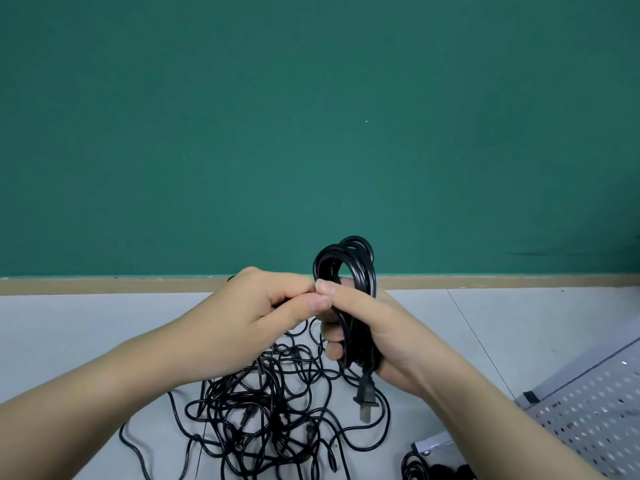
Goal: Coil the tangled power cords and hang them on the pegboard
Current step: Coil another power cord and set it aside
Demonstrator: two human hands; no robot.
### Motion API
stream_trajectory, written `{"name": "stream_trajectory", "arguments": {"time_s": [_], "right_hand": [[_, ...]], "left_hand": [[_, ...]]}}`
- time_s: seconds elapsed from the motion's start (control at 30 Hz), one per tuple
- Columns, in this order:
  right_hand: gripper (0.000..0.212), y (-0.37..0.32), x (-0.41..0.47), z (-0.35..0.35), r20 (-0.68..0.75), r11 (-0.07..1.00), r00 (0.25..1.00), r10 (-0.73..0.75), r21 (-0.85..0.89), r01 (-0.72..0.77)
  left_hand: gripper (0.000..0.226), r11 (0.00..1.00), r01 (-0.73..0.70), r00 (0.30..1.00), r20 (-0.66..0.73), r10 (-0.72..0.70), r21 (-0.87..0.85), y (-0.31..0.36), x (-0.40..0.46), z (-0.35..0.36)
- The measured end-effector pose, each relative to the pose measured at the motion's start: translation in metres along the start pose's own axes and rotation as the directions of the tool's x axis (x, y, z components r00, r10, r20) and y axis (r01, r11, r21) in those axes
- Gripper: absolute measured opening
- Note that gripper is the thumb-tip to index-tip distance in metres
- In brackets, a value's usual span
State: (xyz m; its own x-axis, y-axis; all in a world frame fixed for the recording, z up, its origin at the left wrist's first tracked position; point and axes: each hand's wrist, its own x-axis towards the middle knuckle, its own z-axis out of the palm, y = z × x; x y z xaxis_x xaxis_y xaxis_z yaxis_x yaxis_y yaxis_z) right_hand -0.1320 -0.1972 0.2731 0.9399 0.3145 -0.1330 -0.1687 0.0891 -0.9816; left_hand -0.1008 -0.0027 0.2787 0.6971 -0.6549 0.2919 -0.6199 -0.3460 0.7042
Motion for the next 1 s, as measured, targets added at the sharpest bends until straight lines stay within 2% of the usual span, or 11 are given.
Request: {"name": "stream_trajectory", "arguments": {"time_s": [0.07,0.2,0.3,0.37,0.4,0.47,0.53,0.63,0.77,0.87,1.0], "right_hand": [[0.022,0.002,0.003,0.001,0.006,0.999,1.000,0.024,0.047,-0.024],[0.036,-0.001,0.004,0.000,0.081,0.987,0.995,0.052,0.145,-0.064],[0.016,-0.002,0.000,0.010,0.193,0.999,0.981,0.036,-0.025,-0.032],[0.015,0.002,0.000,0.017,0.203,0.993,0.976,0.084,-0.099,-0.065],[0.017,0.006,0.001,0.019,0.188,0.989,0.974,0.123,-0.100,-0.106],[0.040,0.011,0.003,0.018,0.161,0.980,0.968,0.195,-0.079,-0.184],[0.051,0.014,0.004,0.018,0.172,0.975,0.960,0.219,-0.008,-0.221],[0.041,0.009,0.003,0.019,0.241,0.956,0.955,0.174,0.189,-0.222],[0.046,-0.001,0.001,0.014,0.346,0.845,0.938,-0.011,0.505,-0.177],[0.050,-0.010,0.000,0.007,0.239,0.767,0.961,-0.136,0.640,-0.051],[0.053,-0.011,0.003,-0.003,0.035,0.644,0.989,-0.143,0.762,0.066]], "left_hand": [[0.039,1.000,0.009,1.000,-0.012,-0.010,-0.024,0.002,0.000,-0.001],[0.046,0.994,0.091,0.986,-0.134,-0.099,-0.067,0.000,0.002,-0.008],[0.065,0.983,0.133,0.974,-0.169,-0.153,-0.125,-0.006,0.002,-0.011],[0.070,0.979,0.145,0.972,-0.166,-0.168,-0.141,-0.010,0.001,-0.011],[0.070,0.979,0.156,0.970,-0.166,-0.177,-0.131,-0.012,0.000,-0.011],[0.073,0.978,0.179,0.966,-0.169,-0.196,-0.110,-0.014,0.000,-0.010],[0.073,0.980,0.179,0.963,-0.188,-0.194,-0.093,-0.014,0.001,-0.008],[0.069,0.985,0.155,0.958,-0.233,-0.168,-0.070,-0.014,0.005,-0.008],[0.068,0.982,0.183,0.937,-0.293,-0.189,-0.046,-0.014,0.010,-0.012],[0.064,0.970,0.234,0.920,-0.307,-0.245,-0.073,-0.017,0.014,-0.012],[0.066,0.927,0.372,0.915,-0.152,-0.374,-0.043,-0.029,0.018,-0.005]]}}
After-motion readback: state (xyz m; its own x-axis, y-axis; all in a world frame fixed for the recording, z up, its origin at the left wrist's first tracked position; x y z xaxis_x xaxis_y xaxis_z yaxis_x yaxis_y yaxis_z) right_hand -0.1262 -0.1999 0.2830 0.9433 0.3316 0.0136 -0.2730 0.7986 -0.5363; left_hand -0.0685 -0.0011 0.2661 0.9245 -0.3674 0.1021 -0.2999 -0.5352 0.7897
